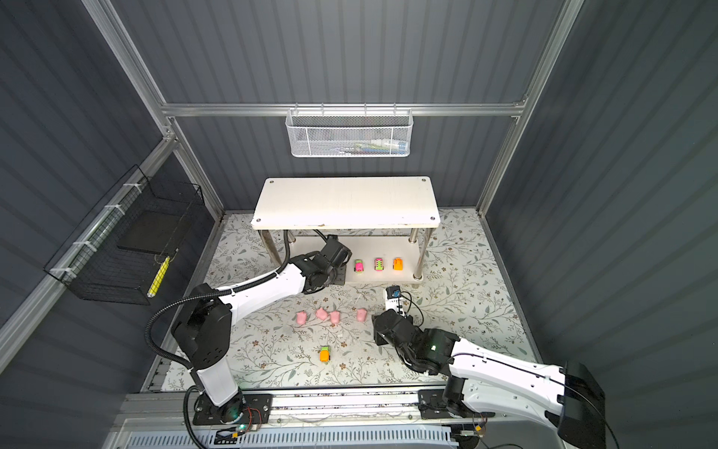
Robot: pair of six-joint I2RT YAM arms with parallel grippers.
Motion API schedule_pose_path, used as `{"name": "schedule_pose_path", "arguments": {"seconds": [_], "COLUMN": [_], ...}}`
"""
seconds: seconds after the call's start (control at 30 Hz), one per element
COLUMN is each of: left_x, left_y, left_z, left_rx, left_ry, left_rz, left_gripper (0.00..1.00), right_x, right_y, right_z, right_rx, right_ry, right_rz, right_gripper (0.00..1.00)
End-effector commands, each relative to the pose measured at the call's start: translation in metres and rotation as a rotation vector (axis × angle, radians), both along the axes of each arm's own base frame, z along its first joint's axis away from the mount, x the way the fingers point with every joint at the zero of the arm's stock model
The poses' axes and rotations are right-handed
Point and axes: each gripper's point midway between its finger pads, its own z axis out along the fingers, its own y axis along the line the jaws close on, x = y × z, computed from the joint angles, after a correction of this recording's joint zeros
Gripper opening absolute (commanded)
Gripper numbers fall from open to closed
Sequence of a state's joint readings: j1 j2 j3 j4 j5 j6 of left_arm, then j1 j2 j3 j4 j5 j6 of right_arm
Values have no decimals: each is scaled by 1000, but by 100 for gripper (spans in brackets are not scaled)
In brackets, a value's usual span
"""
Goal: Place and organize the plastic toys onto the shelf
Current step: 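Carry the car with the left gripper to the lower shelf, then lower the car onto the shelf beside the pink-and-green car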
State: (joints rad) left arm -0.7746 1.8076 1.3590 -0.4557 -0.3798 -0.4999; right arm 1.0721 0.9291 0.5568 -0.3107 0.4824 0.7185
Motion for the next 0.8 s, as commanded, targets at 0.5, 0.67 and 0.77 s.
{"name": "schedule_pose_path", "arguments": {"seconds": [0.5, 0.67, 0.77], "left_x": [39, 42, 43], "left_y": [-7, -4, -3], "left_z": [-2, -3, -6], "left_rx": [-83, -81, -75], "left_ry": [-16, -11, 0], "left_rz": [55, 65, 69], "left_gripper": [23, 23, 23], "right_x": [6, 7, 8], "right_y": [4, 6, 7], "right_z": [-8, -8, -9], "right_rx": [-18, -14, -15], "right_ry": [19, 22, 26], "right_rz": [-11, -7, -3], "right_gripper": [54, 54, 54]}}
